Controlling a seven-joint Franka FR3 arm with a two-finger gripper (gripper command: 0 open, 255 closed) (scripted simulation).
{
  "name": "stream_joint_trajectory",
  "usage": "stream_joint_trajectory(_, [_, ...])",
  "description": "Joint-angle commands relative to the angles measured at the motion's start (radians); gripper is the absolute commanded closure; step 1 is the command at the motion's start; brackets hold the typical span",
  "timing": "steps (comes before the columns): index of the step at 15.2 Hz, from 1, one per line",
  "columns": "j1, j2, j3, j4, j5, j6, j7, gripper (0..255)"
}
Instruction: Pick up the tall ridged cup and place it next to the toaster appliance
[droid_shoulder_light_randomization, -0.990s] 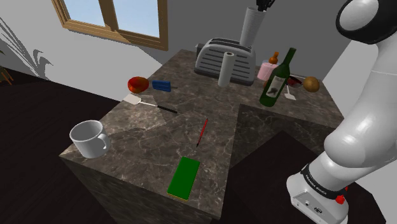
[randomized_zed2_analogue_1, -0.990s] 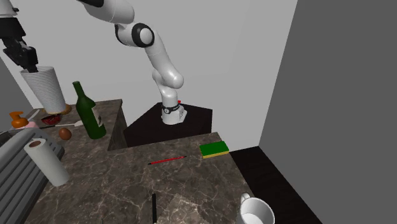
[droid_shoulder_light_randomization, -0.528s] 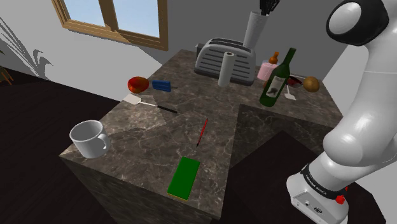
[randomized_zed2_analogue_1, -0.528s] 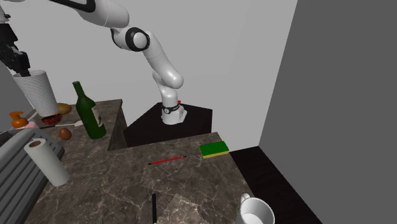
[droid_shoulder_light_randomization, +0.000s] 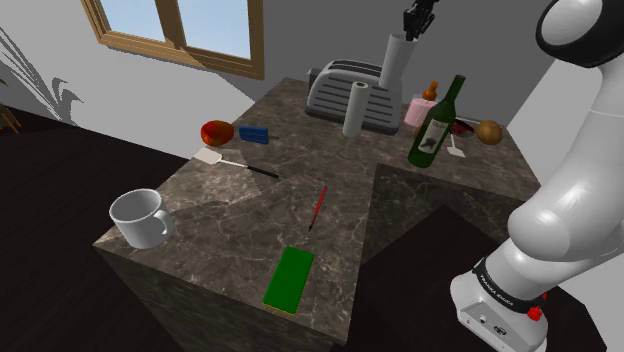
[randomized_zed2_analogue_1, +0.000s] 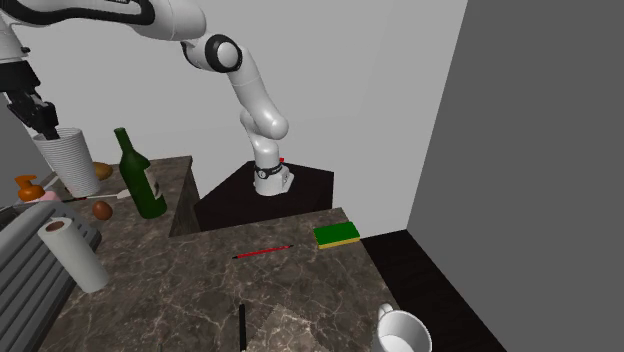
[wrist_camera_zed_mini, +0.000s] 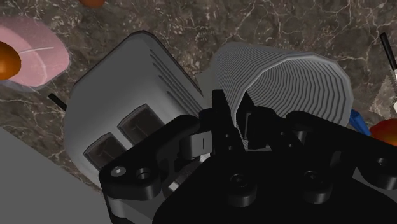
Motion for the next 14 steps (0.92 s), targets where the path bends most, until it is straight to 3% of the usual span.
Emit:
stream_joint_trajectory(1, [0.001, -0.011, 0.0, -0.043, 0.0, 0.033, -0.001, 255])
stream_joint_trajectory(14, [0.0, -0.066, -0.001, -0.3, 0.002, 0.234, -0.016, 255])
